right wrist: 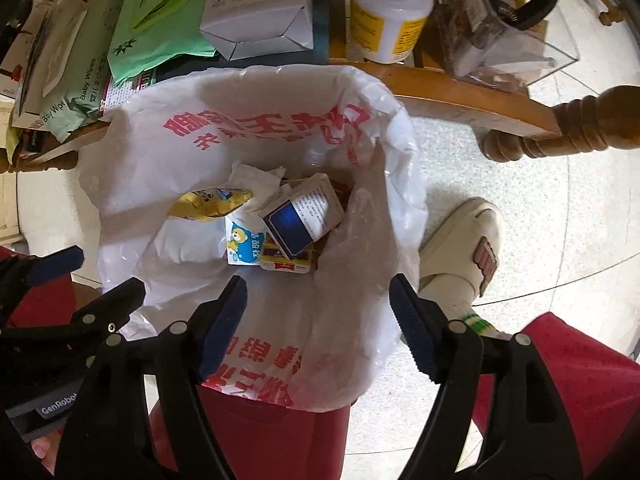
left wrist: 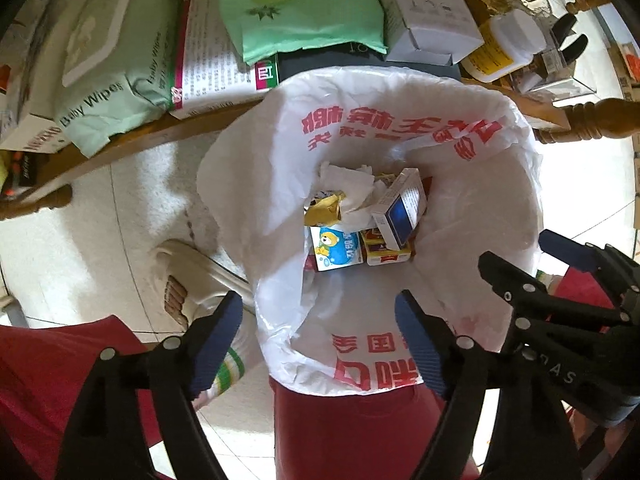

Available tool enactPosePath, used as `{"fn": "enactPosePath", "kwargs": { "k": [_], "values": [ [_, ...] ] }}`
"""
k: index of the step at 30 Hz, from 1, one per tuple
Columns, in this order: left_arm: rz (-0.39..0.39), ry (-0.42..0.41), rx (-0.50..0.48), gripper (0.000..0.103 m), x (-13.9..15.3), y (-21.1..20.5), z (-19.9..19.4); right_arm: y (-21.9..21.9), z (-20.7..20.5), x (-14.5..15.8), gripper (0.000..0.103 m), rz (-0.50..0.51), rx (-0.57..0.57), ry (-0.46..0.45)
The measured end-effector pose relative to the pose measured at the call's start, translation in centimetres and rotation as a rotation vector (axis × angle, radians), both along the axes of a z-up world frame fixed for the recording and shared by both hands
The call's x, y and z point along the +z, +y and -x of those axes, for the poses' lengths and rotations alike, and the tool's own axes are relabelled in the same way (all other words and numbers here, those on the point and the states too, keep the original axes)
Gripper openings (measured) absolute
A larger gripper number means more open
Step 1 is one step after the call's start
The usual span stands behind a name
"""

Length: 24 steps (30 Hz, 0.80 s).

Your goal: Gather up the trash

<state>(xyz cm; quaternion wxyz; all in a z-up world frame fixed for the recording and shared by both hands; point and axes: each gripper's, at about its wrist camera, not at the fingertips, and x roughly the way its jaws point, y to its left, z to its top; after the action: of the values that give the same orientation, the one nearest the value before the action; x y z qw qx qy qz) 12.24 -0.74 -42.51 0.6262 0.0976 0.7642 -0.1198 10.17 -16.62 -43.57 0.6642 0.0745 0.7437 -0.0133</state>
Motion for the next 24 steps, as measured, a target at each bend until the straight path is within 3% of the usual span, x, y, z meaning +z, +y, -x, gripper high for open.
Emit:
{"fn": "enactPosePath", "kwargs": {
  "k": [7,14,18,24],
  "values": [
    [-0.003,-0.036,-0.006,0.079,1.8,-0.2,0.7,-0.1,1.1,2.2,0.073,0.052,-0.009,-0.054],
    [-0.057,-0.114,-0.070,0.079,4.2,-1.1,2.7,0.8,3.0,5.1,0.073,0.179,0.027,-0.130],
    [-0.076,-0.169,-0.076,0.079,6.1,-1.1,3.7,0.6,4.2,6.4,0.073,0.169,-0.013,-0.132],
    [-0.017,-0.234,0.010,0.079,9.7,0.2,5.1,0.5,5.6,9.3,0.073,0.136,-0.049,-0.203]
  ]
}}
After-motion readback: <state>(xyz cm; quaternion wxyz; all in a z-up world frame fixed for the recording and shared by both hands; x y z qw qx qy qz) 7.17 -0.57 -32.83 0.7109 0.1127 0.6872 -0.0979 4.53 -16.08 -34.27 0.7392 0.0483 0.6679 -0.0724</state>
